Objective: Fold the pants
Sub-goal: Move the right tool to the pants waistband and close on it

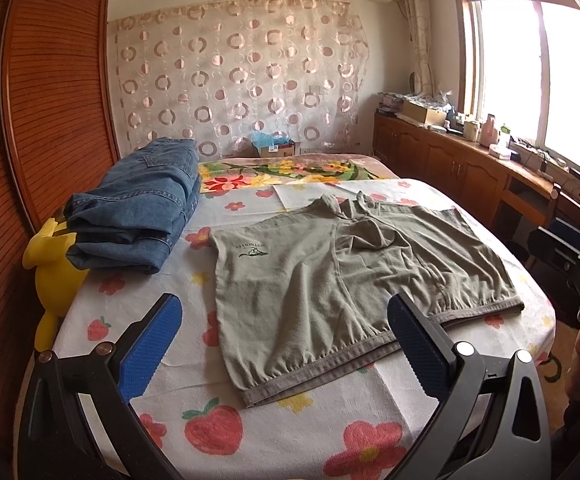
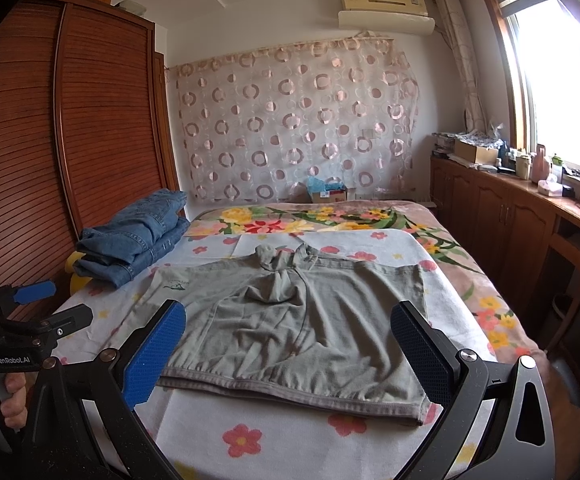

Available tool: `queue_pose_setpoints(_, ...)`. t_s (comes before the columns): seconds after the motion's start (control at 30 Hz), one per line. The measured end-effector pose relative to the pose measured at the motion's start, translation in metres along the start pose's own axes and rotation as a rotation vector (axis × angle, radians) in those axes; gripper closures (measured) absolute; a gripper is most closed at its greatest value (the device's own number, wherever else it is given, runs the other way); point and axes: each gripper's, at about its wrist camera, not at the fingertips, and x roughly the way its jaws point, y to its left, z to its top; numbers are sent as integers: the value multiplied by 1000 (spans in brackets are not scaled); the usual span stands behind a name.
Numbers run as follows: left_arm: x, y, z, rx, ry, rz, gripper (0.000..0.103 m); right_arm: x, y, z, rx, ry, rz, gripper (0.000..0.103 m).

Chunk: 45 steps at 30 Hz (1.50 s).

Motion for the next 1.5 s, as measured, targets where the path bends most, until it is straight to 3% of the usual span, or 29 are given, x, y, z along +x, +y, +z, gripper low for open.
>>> queue_pose_setpoints(0.53,46,-4,-9,62,114,-90,0,13,-21,-2,-44,26,-19,1)
queue_pose_setpoints(1.07,96,-13,-8,111,235,-106,0,38,-49,14,-88,140,-46,5)
queue_pose_setpoints(1.2,104,-15,-2,120,246,-133,0,47,-57,26,-136,164,-69,14)
queue_pose_setpoints(1.43,111,-18,11,124,228,-172,0,76,-76,48,-148,239,-35,49)
queue_pose_setpoints(1.5,113,-19,14,132,219,-159,0,88,-83,50,-129,272,-31,52)
